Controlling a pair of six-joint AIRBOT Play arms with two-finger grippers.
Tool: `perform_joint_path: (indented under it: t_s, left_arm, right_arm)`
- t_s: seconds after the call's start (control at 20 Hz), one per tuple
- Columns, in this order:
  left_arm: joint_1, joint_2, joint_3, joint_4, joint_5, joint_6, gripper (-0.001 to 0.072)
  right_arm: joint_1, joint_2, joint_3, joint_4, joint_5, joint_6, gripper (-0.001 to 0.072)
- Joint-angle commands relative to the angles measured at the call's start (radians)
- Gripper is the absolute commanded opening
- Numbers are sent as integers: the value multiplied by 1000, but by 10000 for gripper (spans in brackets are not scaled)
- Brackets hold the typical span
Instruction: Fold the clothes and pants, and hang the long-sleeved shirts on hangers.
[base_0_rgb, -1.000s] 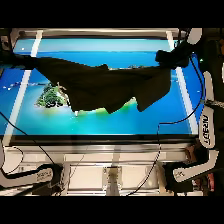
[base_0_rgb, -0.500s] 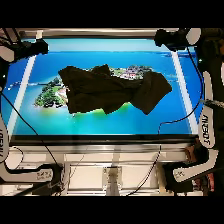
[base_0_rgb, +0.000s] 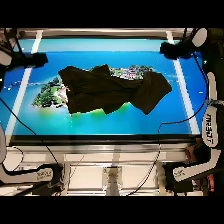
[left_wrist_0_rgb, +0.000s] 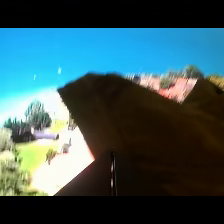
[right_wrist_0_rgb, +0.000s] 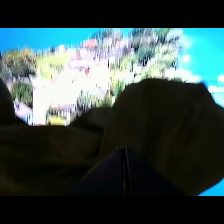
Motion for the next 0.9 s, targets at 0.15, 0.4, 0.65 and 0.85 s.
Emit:
perform_joint_path:
  t_s: [0.15,0.4,0.65,0.85]
  left_arm:
    - [196,143,-427,-300,-245,385,52]
    - [206,82,-589,-328,-290,506,388]
    - [110,-41,-593,-333,-320,506,517]
    - [76,-90,-592,-436,-229,506,517]
  right_arm:
    - [-23,160,-406,227,-1,-221,16]
    - [-23,296,-601,330,-2,-291,21]
    - [-23,298,-589,338,-17,-284,371]
    - [-23,298,-589,379,-17,-283,372]
